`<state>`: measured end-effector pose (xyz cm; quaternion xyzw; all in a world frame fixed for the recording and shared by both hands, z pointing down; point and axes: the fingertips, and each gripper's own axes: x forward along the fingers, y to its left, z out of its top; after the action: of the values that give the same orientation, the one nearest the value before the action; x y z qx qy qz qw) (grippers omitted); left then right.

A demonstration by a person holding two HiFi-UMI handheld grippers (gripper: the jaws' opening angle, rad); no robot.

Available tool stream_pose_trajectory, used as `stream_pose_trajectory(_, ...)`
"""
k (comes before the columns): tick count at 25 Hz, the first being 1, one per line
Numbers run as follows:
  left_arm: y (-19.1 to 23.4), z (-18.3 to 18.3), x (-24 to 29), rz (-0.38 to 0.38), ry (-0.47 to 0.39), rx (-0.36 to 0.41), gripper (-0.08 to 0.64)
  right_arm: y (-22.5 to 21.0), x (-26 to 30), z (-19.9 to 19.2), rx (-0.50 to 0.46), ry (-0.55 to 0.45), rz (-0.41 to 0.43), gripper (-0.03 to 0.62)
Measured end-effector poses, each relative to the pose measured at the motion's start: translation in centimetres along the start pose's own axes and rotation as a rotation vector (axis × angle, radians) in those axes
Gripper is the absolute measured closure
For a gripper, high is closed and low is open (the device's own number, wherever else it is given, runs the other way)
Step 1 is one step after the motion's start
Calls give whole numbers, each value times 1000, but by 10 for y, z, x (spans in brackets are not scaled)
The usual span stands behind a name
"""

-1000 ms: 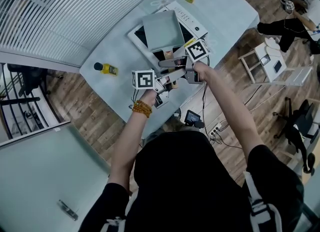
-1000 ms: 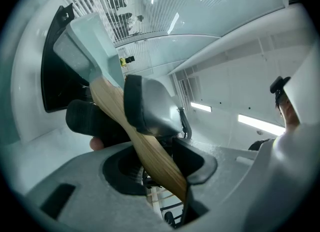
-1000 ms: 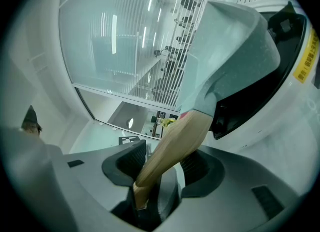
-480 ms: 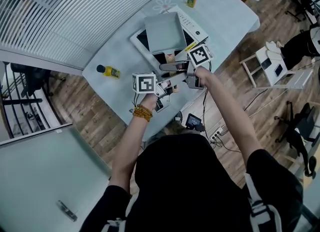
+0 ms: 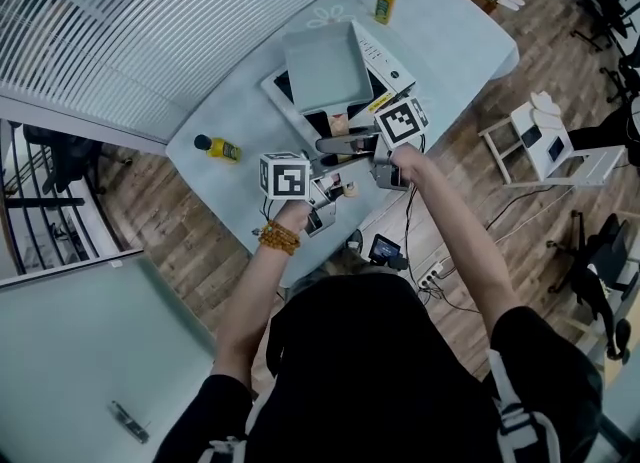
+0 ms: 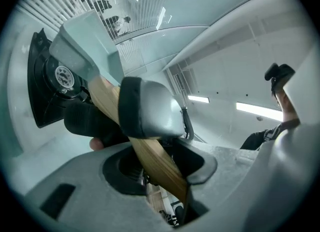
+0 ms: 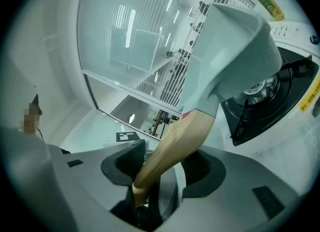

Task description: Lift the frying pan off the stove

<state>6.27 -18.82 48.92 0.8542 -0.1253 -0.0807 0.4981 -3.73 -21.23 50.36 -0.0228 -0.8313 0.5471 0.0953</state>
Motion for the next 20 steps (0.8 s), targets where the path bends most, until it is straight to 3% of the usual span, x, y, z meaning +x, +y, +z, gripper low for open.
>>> stream_pose_trajectory(6, -28, 10, -5, -34, -16, 45, 396, 36, 3, 10, -92, -11, 58, 387)
stream_pose_trajectory(20, -93, 19, -9, -52, -8, 164, 390, 101, -8, 13, -153, -38, 71, 380)
